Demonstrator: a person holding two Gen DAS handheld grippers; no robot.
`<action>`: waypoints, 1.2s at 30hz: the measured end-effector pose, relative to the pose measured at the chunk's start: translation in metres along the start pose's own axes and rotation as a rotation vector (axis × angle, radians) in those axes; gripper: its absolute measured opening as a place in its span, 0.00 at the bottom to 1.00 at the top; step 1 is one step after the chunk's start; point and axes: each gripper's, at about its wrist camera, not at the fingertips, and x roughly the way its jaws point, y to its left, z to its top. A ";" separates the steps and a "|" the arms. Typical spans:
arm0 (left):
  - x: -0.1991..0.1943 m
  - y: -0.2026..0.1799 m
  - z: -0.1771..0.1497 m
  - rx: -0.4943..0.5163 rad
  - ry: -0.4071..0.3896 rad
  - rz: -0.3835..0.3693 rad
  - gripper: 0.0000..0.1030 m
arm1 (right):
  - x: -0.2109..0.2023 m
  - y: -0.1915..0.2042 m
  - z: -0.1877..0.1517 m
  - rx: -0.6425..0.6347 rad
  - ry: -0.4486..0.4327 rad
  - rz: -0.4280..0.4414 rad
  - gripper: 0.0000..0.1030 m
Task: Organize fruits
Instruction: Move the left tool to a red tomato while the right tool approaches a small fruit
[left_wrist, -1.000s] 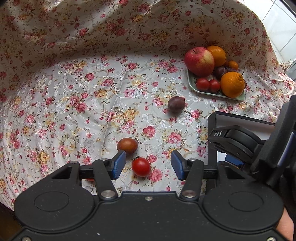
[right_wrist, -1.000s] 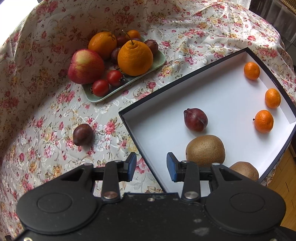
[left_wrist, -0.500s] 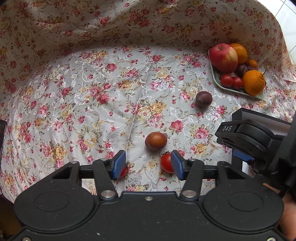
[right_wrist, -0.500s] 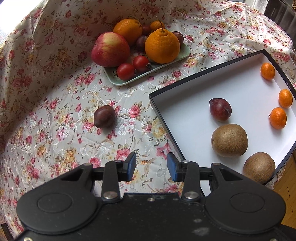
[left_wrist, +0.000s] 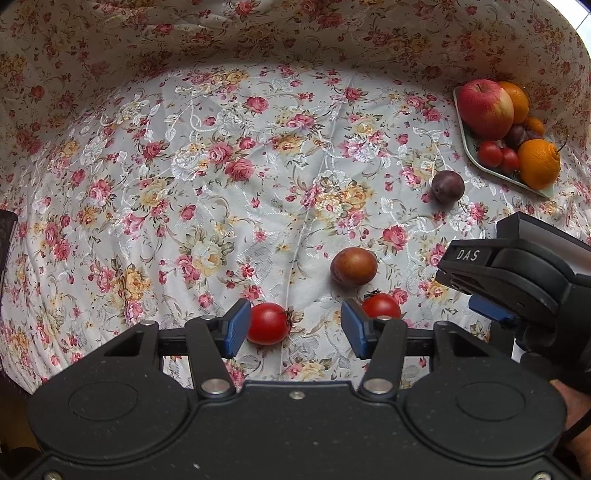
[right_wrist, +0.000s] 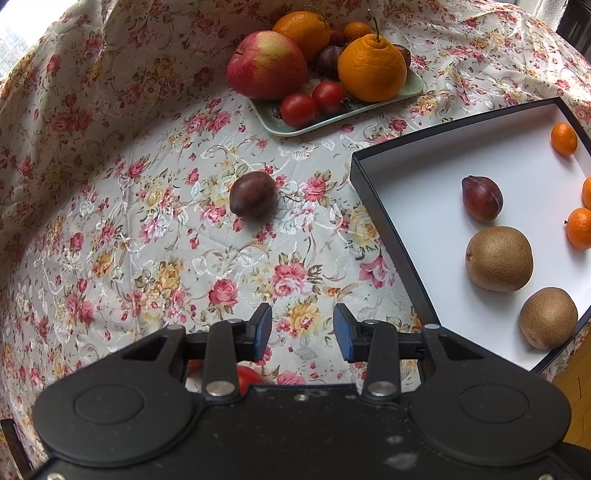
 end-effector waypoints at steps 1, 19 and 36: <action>0.001 0.001 0.000 -0.003 0.006 -0.003 0.57 | 0.000 0.001 0.000 -0.001 0.004 0.001 0.39; 0.017 0.073 0.028 -0.201 0.045 0.016 0.57 | 0.005 0.013 0.017 0.019 0.030 0.065 0.39; 0.041 0.039 0.012 -0.101 0.169 -0.074 0.57 | 0.012 0.027 0.027 0.030 0.050 0.107 0.39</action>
